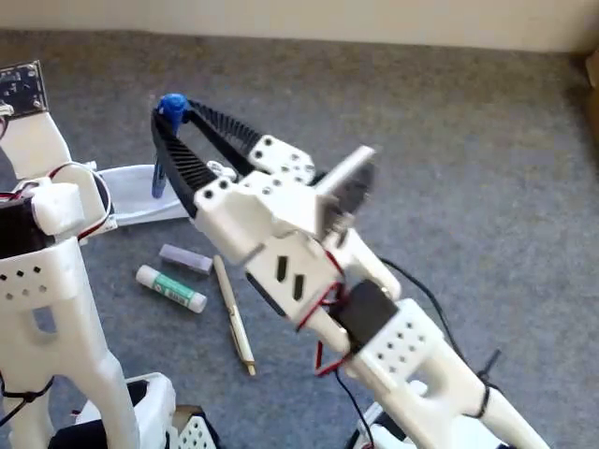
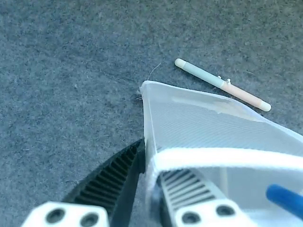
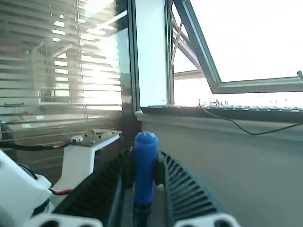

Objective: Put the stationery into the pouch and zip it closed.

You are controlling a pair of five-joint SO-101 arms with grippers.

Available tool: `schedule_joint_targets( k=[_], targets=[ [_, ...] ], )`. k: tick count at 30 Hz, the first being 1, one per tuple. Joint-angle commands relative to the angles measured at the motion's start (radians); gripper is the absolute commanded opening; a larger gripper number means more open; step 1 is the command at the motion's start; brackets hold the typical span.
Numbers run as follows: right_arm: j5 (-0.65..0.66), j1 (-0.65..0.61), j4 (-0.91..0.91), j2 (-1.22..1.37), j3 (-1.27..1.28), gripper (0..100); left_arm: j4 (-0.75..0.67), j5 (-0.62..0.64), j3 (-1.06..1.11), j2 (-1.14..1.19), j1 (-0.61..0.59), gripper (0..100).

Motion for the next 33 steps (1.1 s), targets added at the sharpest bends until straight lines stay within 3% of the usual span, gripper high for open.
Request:
schedule_joint_targets(
  k=[1,8,15,23,33],
  targets=[
    [0.014,-0.008,-0.024,0.007,-0.007,0.3,-0.005,0.011,-0.053,0.001,0.019,3],
    [0.020,-0.012,-0.024,0.007,-0.001,0.3,-0.006,0.011,-0.058,0.001,0.019,3],
    [0.212,-0.015,-0.022,0.008,0.062,0.3,-0.006,0.011,-0.058,0.001,0.019,3],
    [0.244,-0.058,-0.015,0.019,0.085,0.3,-0.006,0.011,-0.058,0.001,0.019,3],
    [0.239,-0.071,-0.022,0.214,0.074,0.3,-0.008,0.011,-0.059,-0.005,0.015,3]
  ],
)
